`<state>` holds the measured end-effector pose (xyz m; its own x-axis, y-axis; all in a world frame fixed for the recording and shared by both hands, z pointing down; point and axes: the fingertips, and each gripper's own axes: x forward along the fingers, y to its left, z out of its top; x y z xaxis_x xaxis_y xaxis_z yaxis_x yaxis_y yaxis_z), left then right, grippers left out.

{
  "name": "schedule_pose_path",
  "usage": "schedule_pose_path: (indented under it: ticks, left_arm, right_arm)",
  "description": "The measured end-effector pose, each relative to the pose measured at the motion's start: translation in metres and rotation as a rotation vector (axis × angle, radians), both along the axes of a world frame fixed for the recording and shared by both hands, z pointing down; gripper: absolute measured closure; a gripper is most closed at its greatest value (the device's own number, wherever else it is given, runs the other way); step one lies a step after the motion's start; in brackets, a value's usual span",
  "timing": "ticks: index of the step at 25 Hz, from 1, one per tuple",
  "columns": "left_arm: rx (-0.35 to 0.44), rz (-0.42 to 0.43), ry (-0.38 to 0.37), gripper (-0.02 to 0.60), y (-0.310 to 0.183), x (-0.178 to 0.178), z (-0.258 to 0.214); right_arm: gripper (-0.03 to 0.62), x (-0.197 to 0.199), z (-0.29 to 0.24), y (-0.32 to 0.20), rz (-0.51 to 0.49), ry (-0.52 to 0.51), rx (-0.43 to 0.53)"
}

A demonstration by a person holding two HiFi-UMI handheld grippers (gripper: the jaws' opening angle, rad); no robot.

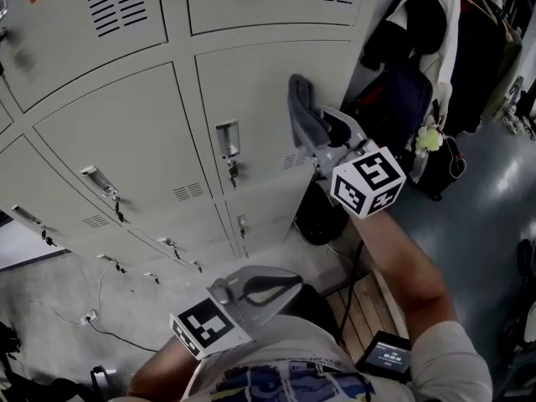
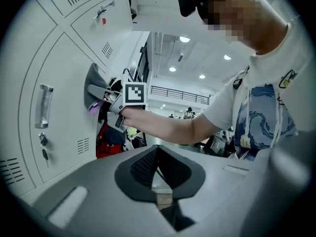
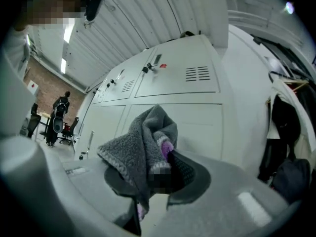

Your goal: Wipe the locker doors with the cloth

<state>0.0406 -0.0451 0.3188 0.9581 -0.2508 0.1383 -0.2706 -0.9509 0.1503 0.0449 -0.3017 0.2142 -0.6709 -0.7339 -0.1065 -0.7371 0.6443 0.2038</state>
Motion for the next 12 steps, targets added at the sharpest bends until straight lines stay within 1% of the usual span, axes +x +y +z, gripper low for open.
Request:
schedule_pose_path:
  ticks: [3,6,9,12]
  left_arm:
    - [-0.007,0.003,0.009,0.578,-0.001,0.008,0.004]
    - [-0.011,0.006,-0.002,0.578,-0.003,0.015,0.003]
    - [-0.015,0.007,-0.019,0.578,-0.004,0.02,0.003]
    - [-0.015,-0.011,-0.015,0.578,-0.008,0.024,0.007]
  right_arm:
    - [0.49,0.039,0.008,-0.015,0.075,-0.017,-0.013]
    - [0.49,0.069,0.018,-0.032,0.131,-0.031,-0.037]
    - [0.49,0.087,0.032,-0.047,0.164,-0.028,-0.065]
    - [0.49,0.092,0.043,-0.058,0.166,-0.033,-0.085]
